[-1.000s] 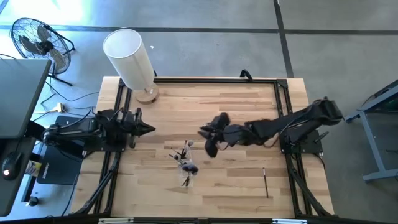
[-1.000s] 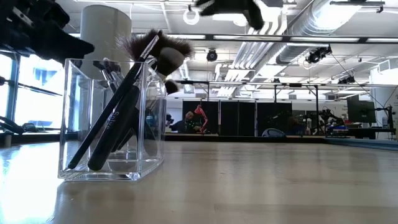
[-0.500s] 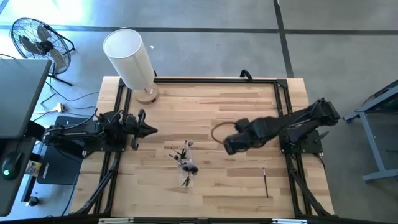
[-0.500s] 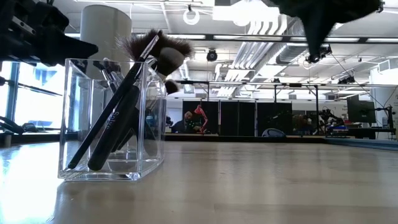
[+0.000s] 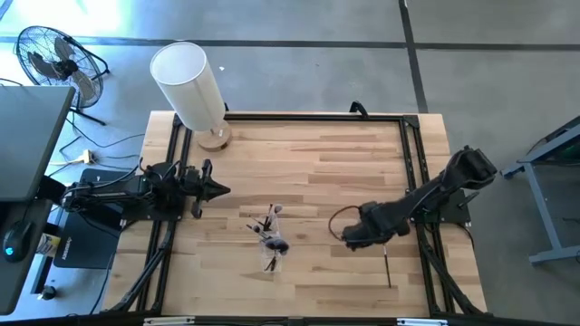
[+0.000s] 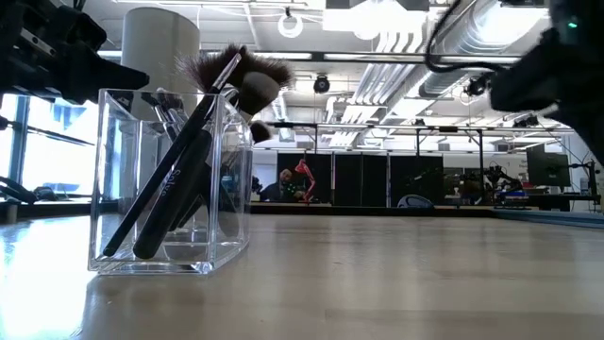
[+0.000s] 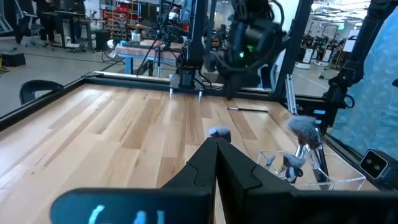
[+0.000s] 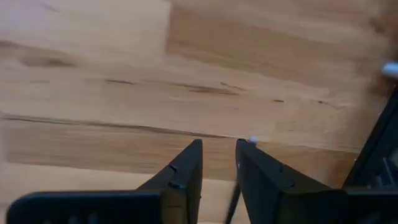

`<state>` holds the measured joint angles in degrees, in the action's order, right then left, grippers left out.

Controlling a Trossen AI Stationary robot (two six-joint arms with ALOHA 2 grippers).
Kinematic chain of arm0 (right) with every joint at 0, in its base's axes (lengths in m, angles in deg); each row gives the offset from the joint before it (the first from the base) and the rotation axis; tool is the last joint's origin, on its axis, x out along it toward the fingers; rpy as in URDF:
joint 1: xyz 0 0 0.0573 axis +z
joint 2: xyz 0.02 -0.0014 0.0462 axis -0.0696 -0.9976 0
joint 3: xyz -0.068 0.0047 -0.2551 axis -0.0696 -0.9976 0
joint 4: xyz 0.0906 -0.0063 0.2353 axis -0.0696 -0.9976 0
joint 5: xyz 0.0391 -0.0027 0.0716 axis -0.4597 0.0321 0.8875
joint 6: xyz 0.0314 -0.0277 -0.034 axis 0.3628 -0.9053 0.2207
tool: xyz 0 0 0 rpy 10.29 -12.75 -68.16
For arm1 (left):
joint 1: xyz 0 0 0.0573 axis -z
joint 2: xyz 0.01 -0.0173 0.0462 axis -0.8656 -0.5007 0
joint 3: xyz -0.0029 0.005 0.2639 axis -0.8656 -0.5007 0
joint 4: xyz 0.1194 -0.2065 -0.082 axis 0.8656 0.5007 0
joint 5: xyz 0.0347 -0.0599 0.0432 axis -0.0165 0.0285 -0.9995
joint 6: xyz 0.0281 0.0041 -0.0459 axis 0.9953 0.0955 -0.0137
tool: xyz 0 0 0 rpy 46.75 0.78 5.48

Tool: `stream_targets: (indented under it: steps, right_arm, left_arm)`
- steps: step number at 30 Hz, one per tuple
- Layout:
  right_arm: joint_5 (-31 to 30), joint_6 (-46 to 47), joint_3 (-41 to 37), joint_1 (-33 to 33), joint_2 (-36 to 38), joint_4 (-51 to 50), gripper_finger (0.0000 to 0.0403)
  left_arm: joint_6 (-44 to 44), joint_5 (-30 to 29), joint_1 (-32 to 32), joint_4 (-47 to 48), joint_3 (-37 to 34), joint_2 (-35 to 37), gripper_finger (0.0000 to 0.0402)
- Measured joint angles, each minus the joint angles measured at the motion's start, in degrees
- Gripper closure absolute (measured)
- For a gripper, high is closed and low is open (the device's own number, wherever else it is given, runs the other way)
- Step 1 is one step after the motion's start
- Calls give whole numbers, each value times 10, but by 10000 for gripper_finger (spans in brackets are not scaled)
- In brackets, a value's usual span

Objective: Put items in baskets/containers
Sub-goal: Put the foundation brush into the transparent organizer

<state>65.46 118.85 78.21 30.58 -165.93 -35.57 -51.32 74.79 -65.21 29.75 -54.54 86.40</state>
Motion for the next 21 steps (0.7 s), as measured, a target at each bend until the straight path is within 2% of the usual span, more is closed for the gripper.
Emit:
stream_targets:
  steps: [7,16,19,21]
  right_arm:
    - [29,34,-78,32,0,50,295]
    - [64,76,-177,43,7,194,300]
    - [57,77,-191,44,10,219,319]
    - [49,62,-192,44,10,227,356]
  left_arm:
    - [0,2,0,0,0,0,399]
    - [0,1,0,0,0,0,399]
    - [0,1,0,0,0,0,399]
    - [0,1,0,0,0,0,399]
